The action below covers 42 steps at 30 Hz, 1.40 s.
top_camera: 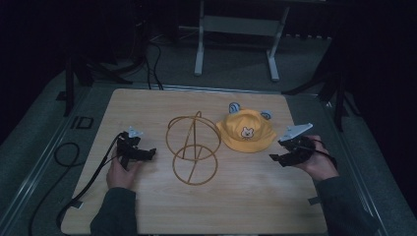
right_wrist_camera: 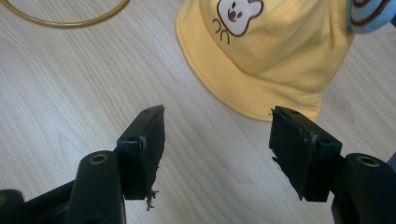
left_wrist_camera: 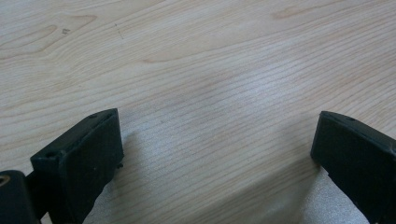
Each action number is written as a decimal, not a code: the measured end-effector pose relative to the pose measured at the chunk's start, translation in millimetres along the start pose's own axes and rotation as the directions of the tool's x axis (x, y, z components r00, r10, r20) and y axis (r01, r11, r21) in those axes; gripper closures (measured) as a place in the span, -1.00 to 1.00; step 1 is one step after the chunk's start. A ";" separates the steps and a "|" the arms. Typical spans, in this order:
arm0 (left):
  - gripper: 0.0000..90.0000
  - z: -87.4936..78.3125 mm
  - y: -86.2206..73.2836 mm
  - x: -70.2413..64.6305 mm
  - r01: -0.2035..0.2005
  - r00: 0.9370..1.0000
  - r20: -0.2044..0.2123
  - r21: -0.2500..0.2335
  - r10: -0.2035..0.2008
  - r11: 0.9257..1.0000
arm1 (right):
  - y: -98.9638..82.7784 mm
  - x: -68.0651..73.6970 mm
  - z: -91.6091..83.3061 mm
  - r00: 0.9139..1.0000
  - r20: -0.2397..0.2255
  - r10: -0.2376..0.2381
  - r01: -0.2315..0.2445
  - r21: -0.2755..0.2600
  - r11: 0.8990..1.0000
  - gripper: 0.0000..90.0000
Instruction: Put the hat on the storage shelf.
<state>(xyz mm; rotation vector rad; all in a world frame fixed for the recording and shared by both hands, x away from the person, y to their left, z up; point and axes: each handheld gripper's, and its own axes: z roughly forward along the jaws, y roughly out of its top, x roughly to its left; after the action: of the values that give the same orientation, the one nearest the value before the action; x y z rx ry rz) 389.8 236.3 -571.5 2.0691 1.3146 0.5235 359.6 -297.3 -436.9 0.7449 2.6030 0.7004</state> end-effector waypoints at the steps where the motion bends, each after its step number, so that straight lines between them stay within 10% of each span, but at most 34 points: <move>1: -0.95 0.0 0.0 0.0 0.000 1.000 0.000 0.000 0.000 1.000 | 2.3 -0.9 -0.2 1.000 -0.003 -0.007 0.007 0.003 1.000 -0.20; 42: -0.95 0.1 0.0 -0.1 0.001 1.000 0.000 -0.002 -0.001 1.000 | 77.3 -31.0 18.2 0.990 -0.095 -0.105 0.108 0.028 0.994 0.56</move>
<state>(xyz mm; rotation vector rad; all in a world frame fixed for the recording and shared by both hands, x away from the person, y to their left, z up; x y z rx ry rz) 389.8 236.2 -571.6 2.0668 1.3148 0.5246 423.3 -251.0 -404.2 0.5902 2.7215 0.6773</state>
